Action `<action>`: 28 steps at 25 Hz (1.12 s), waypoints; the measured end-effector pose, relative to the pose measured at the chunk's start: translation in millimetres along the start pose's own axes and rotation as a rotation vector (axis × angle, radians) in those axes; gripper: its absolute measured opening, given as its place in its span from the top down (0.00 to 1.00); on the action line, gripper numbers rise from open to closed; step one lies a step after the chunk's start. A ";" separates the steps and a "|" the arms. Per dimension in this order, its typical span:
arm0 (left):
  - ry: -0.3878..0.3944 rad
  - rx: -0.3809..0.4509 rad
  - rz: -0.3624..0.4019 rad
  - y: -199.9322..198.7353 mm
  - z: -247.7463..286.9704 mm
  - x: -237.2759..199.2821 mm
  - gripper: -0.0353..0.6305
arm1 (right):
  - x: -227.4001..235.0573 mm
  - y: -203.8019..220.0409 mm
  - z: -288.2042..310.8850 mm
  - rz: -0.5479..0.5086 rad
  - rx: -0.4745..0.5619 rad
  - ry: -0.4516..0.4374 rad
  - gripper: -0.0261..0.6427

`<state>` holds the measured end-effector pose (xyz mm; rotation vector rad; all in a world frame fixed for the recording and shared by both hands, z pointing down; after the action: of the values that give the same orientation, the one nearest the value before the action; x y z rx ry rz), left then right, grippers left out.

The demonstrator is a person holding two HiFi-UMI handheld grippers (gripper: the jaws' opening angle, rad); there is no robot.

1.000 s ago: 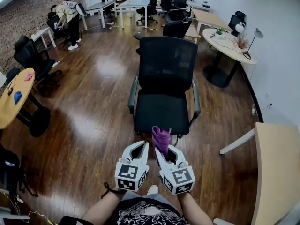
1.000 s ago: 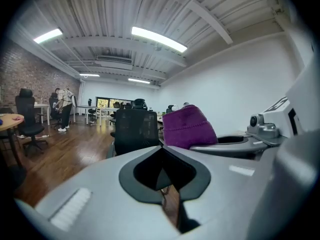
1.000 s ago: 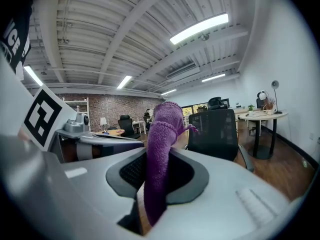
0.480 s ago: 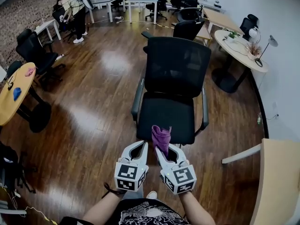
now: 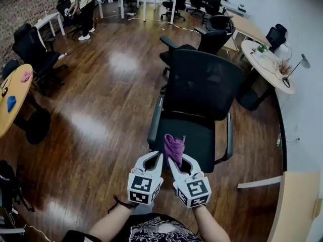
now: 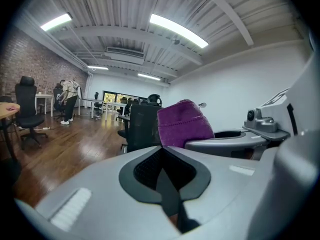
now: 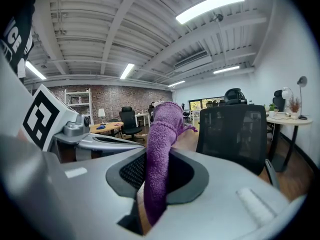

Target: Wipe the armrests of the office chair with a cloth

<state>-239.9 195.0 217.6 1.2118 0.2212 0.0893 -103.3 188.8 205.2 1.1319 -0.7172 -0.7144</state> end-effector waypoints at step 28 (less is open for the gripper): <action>-0.103 -0.033 -0.052 -29.2 274.9 -134.2 0.94 | 270.3 0.4 291.1 -0.243 -0.320 -0.120 0.85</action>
<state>-312.6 -92.4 298.1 1.1735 0.1605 -0.0148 -180.8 -183.6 319.6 0.8944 -0.5453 -1.0698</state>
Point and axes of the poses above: the fingertips, and each gripper's own axes: z forward along the fingers, x to its right, y out of its underside, the point moved 9 cm from there along -z, backward along the fingers, and after that the axes turned 12 degrees about -y, right-handed, at the moved point
